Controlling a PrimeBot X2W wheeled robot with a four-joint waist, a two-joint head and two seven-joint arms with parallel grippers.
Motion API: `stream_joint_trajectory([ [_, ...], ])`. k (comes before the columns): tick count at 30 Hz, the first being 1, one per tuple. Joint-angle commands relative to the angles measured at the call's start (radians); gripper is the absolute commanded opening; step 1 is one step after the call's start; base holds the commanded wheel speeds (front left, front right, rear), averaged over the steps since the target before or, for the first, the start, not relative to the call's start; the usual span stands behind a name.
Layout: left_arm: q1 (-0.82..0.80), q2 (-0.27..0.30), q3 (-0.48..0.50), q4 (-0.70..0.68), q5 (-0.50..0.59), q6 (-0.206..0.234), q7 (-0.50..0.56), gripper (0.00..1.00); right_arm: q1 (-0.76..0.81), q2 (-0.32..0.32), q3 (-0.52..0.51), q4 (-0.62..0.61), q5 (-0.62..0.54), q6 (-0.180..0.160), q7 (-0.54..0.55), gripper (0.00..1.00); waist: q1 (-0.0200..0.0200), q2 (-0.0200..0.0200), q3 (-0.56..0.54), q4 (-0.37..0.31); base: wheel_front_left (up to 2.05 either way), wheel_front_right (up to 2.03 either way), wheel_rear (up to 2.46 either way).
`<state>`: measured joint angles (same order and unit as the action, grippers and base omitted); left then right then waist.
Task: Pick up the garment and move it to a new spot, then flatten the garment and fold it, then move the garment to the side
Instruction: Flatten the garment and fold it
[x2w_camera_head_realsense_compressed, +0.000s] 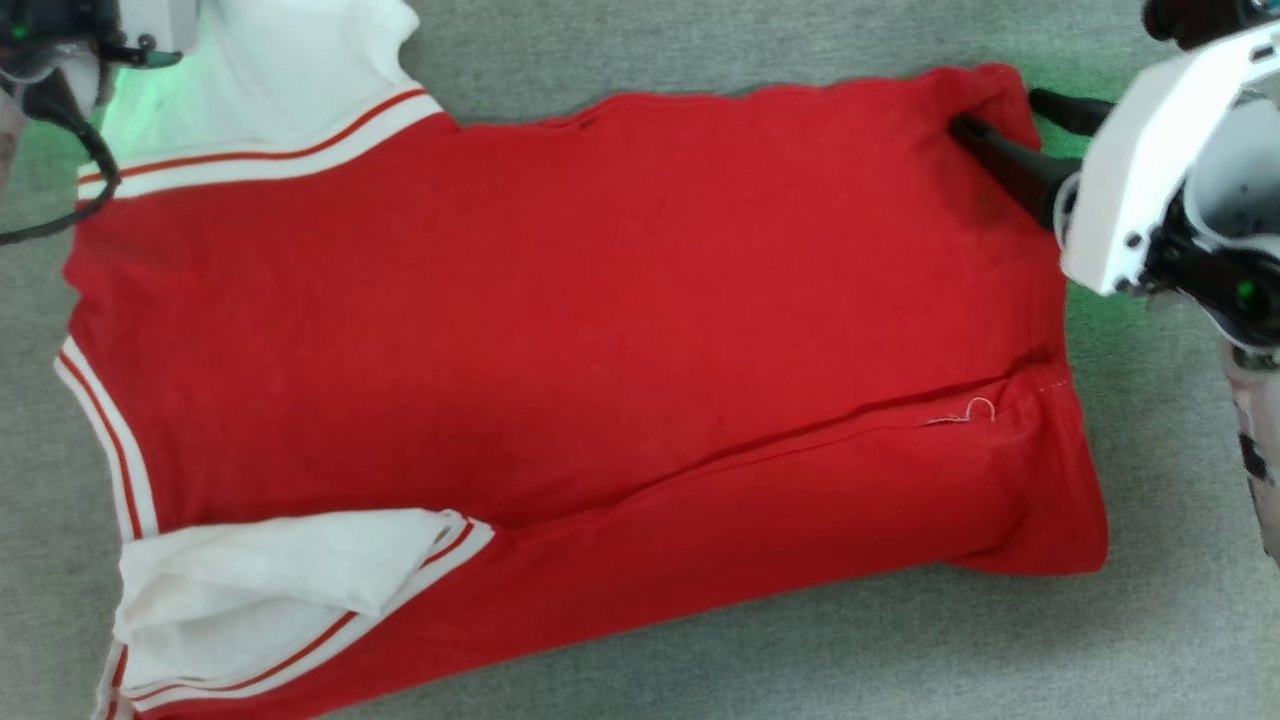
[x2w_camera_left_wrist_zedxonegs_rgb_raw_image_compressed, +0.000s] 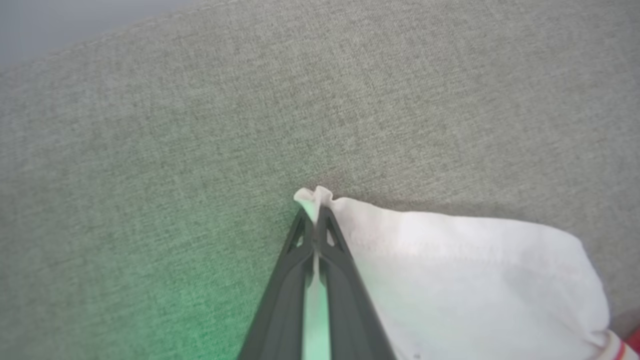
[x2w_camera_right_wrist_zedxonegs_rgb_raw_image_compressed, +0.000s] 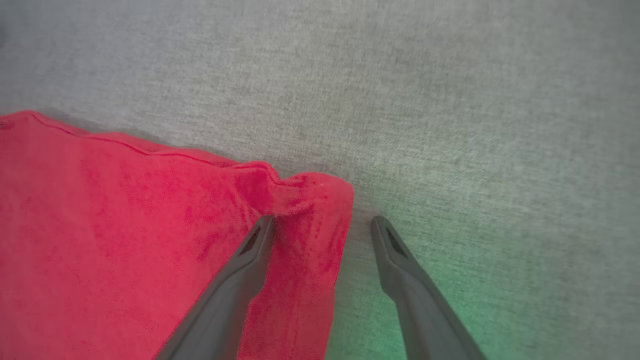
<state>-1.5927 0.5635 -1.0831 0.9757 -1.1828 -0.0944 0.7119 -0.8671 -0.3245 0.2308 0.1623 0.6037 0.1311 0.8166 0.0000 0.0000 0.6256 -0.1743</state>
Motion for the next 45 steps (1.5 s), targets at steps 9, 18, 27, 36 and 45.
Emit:
stream_joint_trajectory([
  [9, 0.039, -0.052, -0.001, 0.047, -0.023, -0.023, -0.031, 0.00, -0.091, -0.006, 0.087, 0.150, 0.037, -0.001, 0.170, 0.00, 0.0000, 0.0000, -0.003, 0.023, 0.00, 0.00, 0.00],
  [18, 0.038, -0.071, 0.051, 0.072, -0.080, -0.034, -0.096, 0.00, -0.106, -0.057, 0.088, 0.170, 0.033, -0.001, 0.091, 0.00, 0.0000, 0.0000, -0.076, 0.068, 0.00, 0.00, 0.00],
  [27, 0.103, -0.053, 0.093, 0.034, -0.160, -0.037, -0.075, 0.00, -0.003, -0.142, 0.116, 0.139, 0.084, -0.001, 0.018, 0.00, 0.0000, 0.0000, -0.209, 0.132, 0.00, 0.00, 0.00],
  [36, 0.219, 0.001, 0.096, -0.077, -0.196, -0.035, -0.059, 0.00, 0.134, -0.201, 0.096, 0.104, 0.103, -0.001, -0.017, 0.00, 0.0000, 0.0000, -0.337, 0.186, 0.00, 0.00, 0.00],
  [45, 0.430, 0.129, 0.082, -0.378, -0.231, 0.075, -0.058, 0.00, 0.316, -0.231, 0.054, 0.046, 0.103, -0.001, -0.028, 0.00, 0.0000, 0.0000, -0.451, 0.236, 0.00, 0.00, 0.00],
])
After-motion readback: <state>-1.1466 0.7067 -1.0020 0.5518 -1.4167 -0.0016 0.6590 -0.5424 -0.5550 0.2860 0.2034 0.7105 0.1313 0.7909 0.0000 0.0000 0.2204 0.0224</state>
